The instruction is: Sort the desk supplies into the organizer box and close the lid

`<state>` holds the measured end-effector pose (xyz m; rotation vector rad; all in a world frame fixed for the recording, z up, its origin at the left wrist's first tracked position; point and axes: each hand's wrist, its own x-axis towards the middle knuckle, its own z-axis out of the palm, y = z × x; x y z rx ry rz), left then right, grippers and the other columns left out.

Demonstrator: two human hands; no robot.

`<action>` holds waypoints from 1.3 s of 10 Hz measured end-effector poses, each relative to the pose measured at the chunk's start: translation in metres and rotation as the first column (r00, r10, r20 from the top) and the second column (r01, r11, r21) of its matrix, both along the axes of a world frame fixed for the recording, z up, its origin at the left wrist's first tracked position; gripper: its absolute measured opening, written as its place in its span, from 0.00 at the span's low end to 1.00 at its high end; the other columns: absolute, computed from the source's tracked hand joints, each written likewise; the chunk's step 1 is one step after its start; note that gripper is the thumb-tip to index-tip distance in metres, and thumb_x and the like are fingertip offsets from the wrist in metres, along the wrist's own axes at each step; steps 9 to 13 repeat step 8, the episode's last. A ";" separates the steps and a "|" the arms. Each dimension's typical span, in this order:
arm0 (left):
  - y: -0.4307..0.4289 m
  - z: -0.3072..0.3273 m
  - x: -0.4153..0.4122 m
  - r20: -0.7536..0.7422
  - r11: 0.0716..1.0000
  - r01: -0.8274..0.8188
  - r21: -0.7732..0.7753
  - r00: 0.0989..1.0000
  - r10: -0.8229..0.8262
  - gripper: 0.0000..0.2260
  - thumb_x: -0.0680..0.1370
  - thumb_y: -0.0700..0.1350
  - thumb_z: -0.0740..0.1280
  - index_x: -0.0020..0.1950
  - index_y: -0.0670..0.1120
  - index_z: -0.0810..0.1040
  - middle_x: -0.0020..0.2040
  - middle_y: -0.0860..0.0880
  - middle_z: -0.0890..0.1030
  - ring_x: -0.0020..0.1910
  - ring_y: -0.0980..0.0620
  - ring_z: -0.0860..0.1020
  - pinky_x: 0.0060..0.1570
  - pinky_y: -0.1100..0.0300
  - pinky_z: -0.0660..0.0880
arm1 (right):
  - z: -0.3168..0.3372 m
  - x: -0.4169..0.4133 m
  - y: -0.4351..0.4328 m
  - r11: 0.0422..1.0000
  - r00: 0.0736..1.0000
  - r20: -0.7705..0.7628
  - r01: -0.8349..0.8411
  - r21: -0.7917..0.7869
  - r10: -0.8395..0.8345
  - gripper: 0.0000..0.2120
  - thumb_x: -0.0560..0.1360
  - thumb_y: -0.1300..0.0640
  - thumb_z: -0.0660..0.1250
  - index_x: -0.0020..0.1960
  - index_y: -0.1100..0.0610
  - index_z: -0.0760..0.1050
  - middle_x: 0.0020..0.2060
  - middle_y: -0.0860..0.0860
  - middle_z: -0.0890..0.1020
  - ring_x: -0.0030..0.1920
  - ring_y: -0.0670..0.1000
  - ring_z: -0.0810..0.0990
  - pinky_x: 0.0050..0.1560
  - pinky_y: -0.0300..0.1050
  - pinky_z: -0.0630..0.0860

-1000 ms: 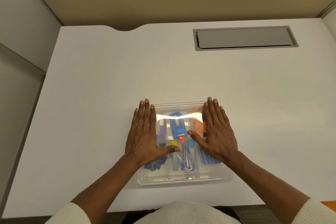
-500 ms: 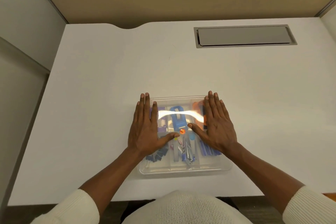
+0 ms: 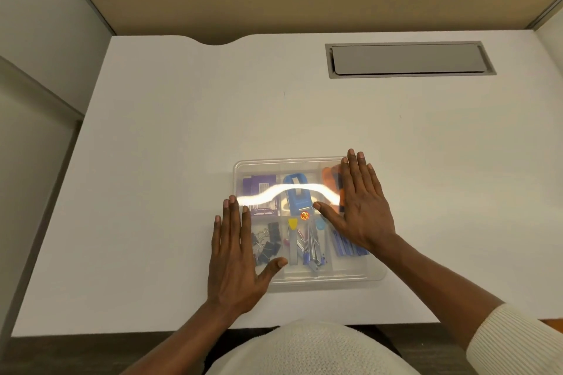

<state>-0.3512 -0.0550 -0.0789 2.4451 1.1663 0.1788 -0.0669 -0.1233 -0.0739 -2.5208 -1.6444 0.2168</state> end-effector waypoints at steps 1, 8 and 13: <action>0.000 -0.001 0.002 -0.087 0.999 0.018 0.037 0.996 -0.014 0.50 0.74 0.77 0.52 0.84 0.44 0.53 0.86 0.43 0.46 0.85 0.41 0.46 0.80 0.34 0.49 | 0.000 -0.001 0.000 1.000 1.000 -0.018 0.001 0.007 -0.001 0.49 0.77 0.26 0.51 0.83 0.56 0.39 0.83 0.53 0.40 0.83 0.54 0.39 0.82 0.57 0.51; 0.013 0.032 0.020 -0.308 0.984 0.081 0.158 0.951 -0.028 0.47 0.77 0.77 0.47 0.85 0.46 0.53 0.85 0.40 0.42 0.84 0.39 0.41 0.80 0.33 0.44 | 0.034 0.010 0.013 0.982 0.981 -0.178 0.099 0.158 -0.070 0.46 0.71 0.27 0.64 0.79 0.54 0.62 0.82 0.55 0.56 0.82 0.58 0.53 0.78 0.58 0.56; 0.013 0.032 0.020 -0.308 0.984 0.081 0.158 0.951 -0.028 0.47 0.77 0.77 0.47 0.85 0.46 0.53 0.85 0.40 0.42 0.84 0.39 0.41 0.80 0.33 0.44 | 0.034 0.010 0.013 0.982 0.981 -0.178 0.099 0.158 -0.070 0.46 0.71 0.27 0.64 0.79 0.54 0.62 0.82 0.55 0.56 0.82 0.58 0.53 0.78 0.58 0.56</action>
